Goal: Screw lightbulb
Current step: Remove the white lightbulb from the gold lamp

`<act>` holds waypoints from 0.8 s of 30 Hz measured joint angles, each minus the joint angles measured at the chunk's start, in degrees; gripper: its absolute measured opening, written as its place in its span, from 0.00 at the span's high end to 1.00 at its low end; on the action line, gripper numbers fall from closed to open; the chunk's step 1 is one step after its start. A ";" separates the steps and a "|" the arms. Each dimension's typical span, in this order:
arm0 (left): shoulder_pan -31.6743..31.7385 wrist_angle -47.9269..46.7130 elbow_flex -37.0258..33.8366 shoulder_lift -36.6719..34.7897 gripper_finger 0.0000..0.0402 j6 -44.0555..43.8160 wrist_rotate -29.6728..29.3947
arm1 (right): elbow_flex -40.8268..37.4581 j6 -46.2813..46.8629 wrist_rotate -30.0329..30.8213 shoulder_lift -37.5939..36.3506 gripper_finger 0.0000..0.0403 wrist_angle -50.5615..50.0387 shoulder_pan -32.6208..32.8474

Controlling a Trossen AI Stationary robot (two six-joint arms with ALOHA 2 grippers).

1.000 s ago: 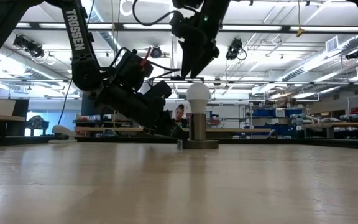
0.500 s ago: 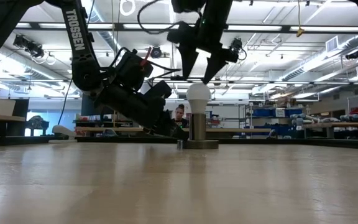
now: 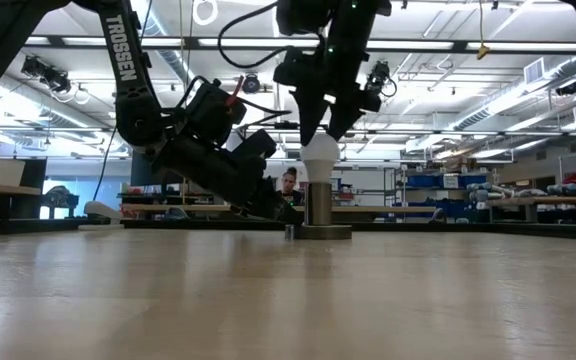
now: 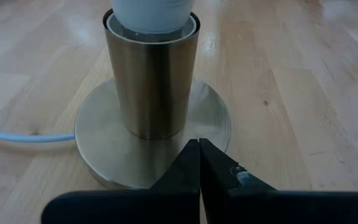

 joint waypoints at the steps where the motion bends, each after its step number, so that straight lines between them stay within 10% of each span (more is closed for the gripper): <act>1: 0.00 0.00 0.00 0.00 1.00 -0.01 0.01 | 0.00 -3.33 -0.29 0.00 0.36 -0.01 -0.12; 12: 0.00 0.00 0.02 0.02 1.00 0.00 -0.01 | 0.09 -54.11 -12.00 -0.33 0.43 -0.19 -4.13; 24: 0.00 -0.02 0.02 0.02 1.00 0.03 0.01 | 6.14 -39.53 -7.01 0.17 0.29 -1.30 -2.94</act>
